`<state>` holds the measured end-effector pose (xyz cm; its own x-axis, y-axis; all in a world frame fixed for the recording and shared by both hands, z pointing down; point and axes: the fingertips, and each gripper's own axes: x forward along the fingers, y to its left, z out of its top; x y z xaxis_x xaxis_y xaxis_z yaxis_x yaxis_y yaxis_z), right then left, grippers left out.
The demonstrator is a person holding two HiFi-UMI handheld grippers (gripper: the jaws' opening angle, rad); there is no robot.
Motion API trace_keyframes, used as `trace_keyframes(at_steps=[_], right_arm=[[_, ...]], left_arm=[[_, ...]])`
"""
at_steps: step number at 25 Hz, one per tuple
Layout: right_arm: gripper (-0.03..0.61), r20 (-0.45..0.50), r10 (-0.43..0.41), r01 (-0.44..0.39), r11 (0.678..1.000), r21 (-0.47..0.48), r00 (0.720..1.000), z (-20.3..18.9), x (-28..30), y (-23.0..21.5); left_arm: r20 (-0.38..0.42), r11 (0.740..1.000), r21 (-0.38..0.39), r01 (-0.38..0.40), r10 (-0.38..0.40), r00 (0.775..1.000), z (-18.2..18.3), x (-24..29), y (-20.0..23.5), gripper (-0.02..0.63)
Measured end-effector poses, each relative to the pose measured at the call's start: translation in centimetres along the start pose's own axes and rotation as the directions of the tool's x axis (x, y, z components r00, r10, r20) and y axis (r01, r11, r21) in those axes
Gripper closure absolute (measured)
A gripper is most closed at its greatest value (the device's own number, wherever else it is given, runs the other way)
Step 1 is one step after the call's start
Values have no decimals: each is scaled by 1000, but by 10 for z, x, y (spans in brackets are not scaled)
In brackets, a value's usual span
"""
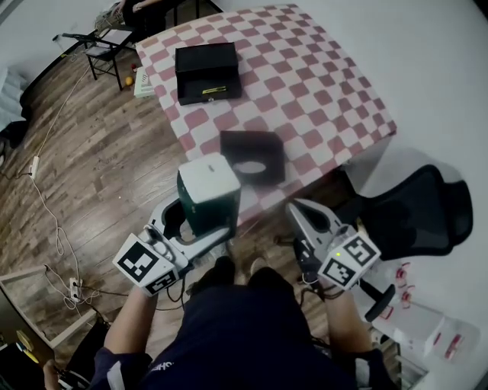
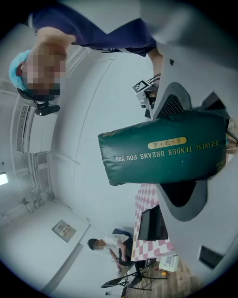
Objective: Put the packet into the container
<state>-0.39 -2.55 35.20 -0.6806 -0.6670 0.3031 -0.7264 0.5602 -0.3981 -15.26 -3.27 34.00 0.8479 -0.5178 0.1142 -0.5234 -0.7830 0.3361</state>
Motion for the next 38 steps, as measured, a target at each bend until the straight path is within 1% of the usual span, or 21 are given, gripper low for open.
trace_keyframes(at_steps=[3,8,11,13,15,18,19,23,25,26,29,30,32,35,38], right_arm=[[563,-1,-10,10,1000,6,1000,7,11,-11],[563,-8,-7,7,1000,26,1000,12,22,-32],[563,-5,3,-3,999,40,1000,15,24,-53],[563,-5,13,-12,998,55,1000,15,26,-69],[563,-5,26,-25,997,79,1000,15,28,-82],[563,-9,36,-35,994,107,999,12,28,-106],[563,-11,37,-36,993,115,999,11,27,-114],[563,-22,31,-28,989,143,999,6,21,-144],[563,-25,25,-21,987,158,999,4,17,-158],[563,-28,22,-17,986,166,999,2,15,-164],[563,-33,15,-8,982,189,999,-4,10,-178],[563,-34,14,-7,981,196,999,-7,9,-182],[563,-37,16,-8,978,207,999,-11,7,-189],[563,-45,17,-6,976,218,999,-16,3,-197],[563,-51,16,-3,973,233,999,-23,-1,-204]], left_arm=[[-23,1000,24,9,-8,1000,4,14,19,184],[-83,995,102,16,-8,997,5,40,37,184],[-158,985,171,15,13,987,-4,60,48,184],[-225,976,216,18,32,974,-10,75,54,184],[-288,959,282,37,48,956,-13,91,58,184],[-358,908,409,89,70,931,-21,119,63,184],[-379,891,440,108,76,922,-25,128,66,184],[-475,837,515,184,101,874,-45,157,77,184],[-523,806,545,230,112,845,-56,169,81,184],[-550,785,563,260,121,826,-63,173,83,184],[-632,713,604,355,158,759,-86,181,86,184],[-653,697,609,379,169,738,-94,184,88,184],[-685,679,607,413,184,705,-107,189,90,184],[-722,665,596,450,199,662,-125,195,92,184],[-758,646,585,491,220,614,-141,195,96,184]])
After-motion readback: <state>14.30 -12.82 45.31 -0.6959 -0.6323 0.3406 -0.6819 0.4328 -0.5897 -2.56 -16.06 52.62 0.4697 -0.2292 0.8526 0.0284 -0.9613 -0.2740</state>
